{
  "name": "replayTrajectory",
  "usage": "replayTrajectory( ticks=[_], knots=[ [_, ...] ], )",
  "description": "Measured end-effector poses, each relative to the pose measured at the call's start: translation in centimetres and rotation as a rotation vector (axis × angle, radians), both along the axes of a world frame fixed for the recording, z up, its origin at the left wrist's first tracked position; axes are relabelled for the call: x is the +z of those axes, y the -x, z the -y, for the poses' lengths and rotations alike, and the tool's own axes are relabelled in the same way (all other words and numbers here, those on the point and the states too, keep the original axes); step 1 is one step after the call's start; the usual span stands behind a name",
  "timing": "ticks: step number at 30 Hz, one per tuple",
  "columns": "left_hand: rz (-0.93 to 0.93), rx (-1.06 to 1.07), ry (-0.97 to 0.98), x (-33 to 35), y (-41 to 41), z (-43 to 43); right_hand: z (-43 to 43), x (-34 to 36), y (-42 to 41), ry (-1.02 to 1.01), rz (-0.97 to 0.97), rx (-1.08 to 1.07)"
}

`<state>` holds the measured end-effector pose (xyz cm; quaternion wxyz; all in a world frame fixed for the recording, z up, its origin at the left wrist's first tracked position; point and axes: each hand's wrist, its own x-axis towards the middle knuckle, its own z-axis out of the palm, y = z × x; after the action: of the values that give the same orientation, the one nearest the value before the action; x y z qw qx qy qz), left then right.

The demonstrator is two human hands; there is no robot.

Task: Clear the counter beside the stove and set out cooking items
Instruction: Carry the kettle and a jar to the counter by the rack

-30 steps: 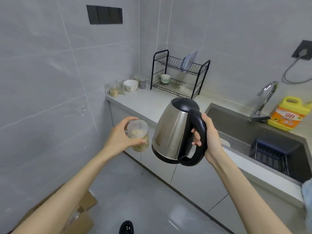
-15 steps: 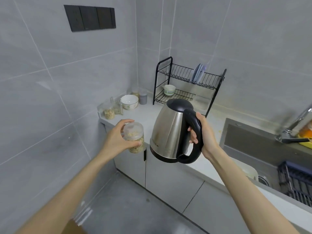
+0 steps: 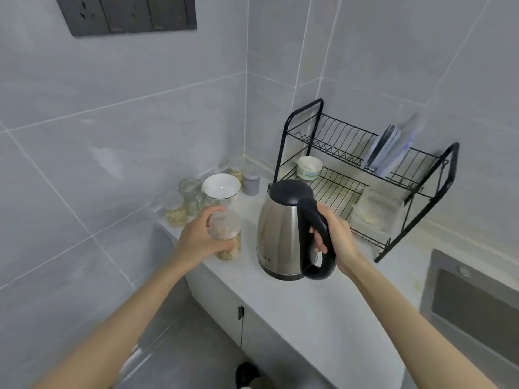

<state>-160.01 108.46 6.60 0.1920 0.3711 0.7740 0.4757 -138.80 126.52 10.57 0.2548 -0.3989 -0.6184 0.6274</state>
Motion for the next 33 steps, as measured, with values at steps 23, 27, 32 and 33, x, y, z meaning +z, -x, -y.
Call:
replayTrajectory(
  ticks=[23, 27, 32, 33],
  knots=[
    [0.044, 0.200, 0.193, -6.6, 8.4, -10.0, -15.1, -7.7, 12.7, -0.062, 0.055, 0.071],
    [-0.002, 0.230, 0.232, -8.3, 9.4, -10.7, -15.6, -8.4, 12.6, -0.103, 0.062, 0.041],
    [-0.034, 0.257, 0.236, -9.6, 9.7, -11.5, -15.4, -8.3, 12.5, -0.197, 0.122, 0.028],
    [-0.038, 0.258, 0.241, -9.7, 9.7, -11.7, -15.5, -8.2, 12.4, -0.222, 0.128, 0.033]
  ],
)
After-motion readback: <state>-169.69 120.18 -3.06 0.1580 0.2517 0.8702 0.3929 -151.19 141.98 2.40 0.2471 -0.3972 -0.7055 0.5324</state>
